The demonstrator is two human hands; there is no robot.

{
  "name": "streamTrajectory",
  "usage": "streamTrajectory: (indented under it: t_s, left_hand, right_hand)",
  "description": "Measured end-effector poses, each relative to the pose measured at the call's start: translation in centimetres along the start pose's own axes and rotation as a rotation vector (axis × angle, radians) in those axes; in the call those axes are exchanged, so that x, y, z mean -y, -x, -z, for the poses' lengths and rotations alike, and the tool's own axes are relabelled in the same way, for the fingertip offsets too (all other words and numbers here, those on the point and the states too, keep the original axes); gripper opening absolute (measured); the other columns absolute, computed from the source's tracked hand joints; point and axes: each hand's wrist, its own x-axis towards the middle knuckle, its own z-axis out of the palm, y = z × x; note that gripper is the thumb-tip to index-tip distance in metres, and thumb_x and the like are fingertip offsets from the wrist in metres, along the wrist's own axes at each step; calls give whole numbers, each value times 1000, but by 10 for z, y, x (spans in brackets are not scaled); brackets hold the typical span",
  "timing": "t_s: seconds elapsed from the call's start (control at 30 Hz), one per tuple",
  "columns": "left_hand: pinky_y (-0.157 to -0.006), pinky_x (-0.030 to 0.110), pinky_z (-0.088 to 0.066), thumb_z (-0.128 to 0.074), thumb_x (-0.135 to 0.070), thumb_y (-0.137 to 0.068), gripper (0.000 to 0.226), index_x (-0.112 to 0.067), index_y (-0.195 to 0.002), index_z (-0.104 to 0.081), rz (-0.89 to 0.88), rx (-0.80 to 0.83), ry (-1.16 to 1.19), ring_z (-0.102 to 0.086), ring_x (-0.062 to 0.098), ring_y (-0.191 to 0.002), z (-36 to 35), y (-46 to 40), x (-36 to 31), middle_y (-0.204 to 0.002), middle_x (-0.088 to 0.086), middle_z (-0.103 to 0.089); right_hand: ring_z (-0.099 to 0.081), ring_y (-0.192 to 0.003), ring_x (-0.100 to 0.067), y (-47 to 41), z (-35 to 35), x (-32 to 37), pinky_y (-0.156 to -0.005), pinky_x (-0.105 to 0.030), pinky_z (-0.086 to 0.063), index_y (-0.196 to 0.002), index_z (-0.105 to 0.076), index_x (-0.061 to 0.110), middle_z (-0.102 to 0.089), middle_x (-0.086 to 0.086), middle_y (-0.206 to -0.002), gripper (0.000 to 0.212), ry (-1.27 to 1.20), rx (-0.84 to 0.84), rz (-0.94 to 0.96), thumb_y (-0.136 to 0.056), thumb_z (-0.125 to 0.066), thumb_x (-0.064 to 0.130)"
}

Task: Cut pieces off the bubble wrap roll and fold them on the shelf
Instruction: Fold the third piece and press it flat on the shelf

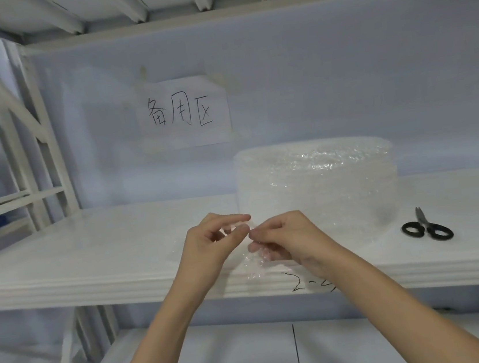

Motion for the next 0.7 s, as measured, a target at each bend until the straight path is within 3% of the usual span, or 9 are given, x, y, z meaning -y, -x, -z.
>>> streamTrajectory:
  t_s: [0.1,0.23,0.33,0.5,0.6,0.7]
  left_hand:
    - [-64,15,-38,-72,-8,-84,23,-28,-92,-81,-23,18,-29,-46,13,-69,8,4,5,-81,3,-56]
    - [-63,13,-39,-69,-1,-85,32,-30,-92,-80,-33,42,-50,-47,9,-67,9,7,7,-86,14,-58]
    - [-62,14,-40,-66,-3,-86,36,-37,-91,-79,-32,39,-37,-46,9,-64,8,9,7,-95,12,-59]
    - [-63,12,-39,-62,-15,-93,33,-45,-98,-75,-61,8,-81,-45,5,-64,7,8,8,-95,8,-56]
    - [-66,7,-38,-61,-16,-94,31,-42,-106,-72,-72,-43,-97,-45,0,-63,6,5,9,-91,-4,-55]
    - [-67,7,-38,-62,-14,-93,32,-40,-110,-71,-97,-38,-131,-43,1,-64,5,3,10,-90,-4,-54]
  right_hand:
    - [-62,-52,-12,-8,-6,-5,-62,-22,-58,-96,-70,-10,-73,-17,-78,18,-171,-5,-27,-85,-67,4]
    - [-62,-60,-17,-12,-13,-6,-64,-20,-57,-87,-71,-7,-70,-18,-78,10,-350,4,9,-86,-62,-3]
    - [-61,-77,-26,-12,-14,-6,-64,-20,-57,-90,-70,-9,-67,-24,-89,11,-425,-16,17,-87,-59,-7]
    - [-70,-77,-20,-12,-13,-10,-76,-24,-60,-104,-65,-15,-72,-24,-95,20,-425,19,8,-85,-62,-8]
    - [-72,-76,-18,-10,-13,-14,-74,-23,-60,-103,-66,-10,-74,-22,-92,19,-353,9,-2,-85,-64,-7]
    - [-71,-75,-19,-8,-12,-16,-76,-24,-60,-102,-67,-8,-75,-20,-89,19,-313,7,6,-84,-66,-5]
